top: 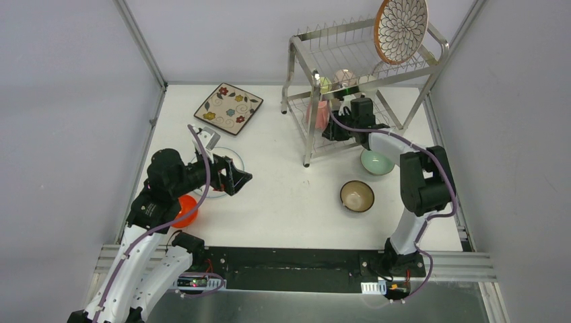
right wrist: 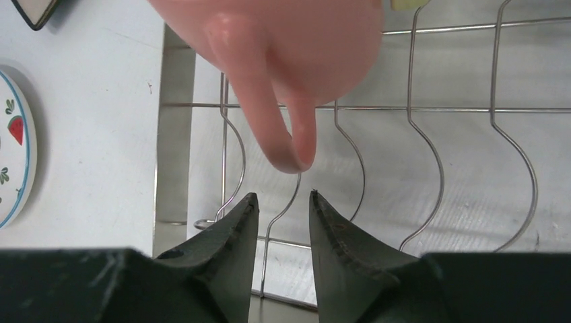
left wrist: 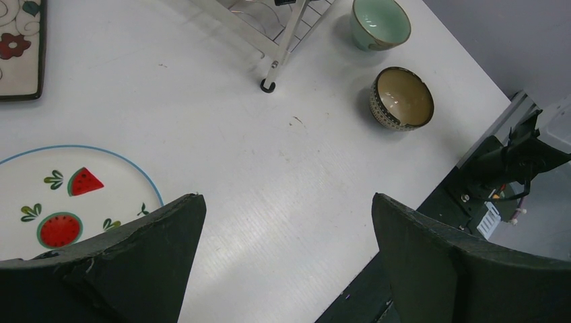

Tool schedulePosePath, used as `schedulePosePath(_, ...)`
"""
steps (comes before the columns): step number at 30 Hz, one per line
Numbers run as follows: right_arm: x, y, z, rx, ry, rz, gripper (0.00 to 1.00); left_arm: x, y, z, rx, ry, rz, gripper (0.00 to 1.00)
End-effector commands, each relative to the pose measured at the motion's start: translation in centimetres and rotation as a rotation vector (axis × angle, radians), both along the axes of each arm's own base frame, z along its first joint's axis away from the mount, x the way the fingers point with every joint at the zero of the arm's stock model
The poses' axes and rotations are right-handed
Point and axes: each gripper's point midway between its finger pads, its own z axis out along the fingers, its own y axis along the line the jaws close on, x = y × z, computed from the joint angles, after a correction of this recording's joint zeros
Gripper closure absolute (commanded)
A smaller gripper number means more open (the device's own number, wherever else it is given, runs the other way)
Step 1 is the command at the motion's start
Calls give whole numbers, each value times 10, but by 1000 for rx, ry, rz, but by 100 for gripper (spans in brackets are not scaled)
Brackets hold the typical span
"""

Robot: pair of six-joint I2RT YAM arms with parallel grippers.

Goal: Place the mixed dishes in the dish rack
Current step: Move the cup to the dish rack.

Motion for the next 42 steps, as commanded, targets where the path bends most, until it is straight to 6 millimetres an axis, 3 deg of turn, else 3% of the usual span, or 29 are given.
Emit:
schedulePosePath(1, 22, 10, 14, 48, -53, 7, 65, 4, 0, 5, 10, -25, 4, 1)
schedulePosePath(22, 49, 25, 16, 58, -78, 70, 68, 9, 2, 1, 29, -13, 25, 1)
schedulePosePath(34, 51, 33, -4, 68, -54, 116, 70, 9, 2, -1, 30, -8, 22, 1)
schedulePosePath(42, 61, 39, -3, 101, -62, 112, 71, 11, 2, -4, 38, 4, 28, 1)
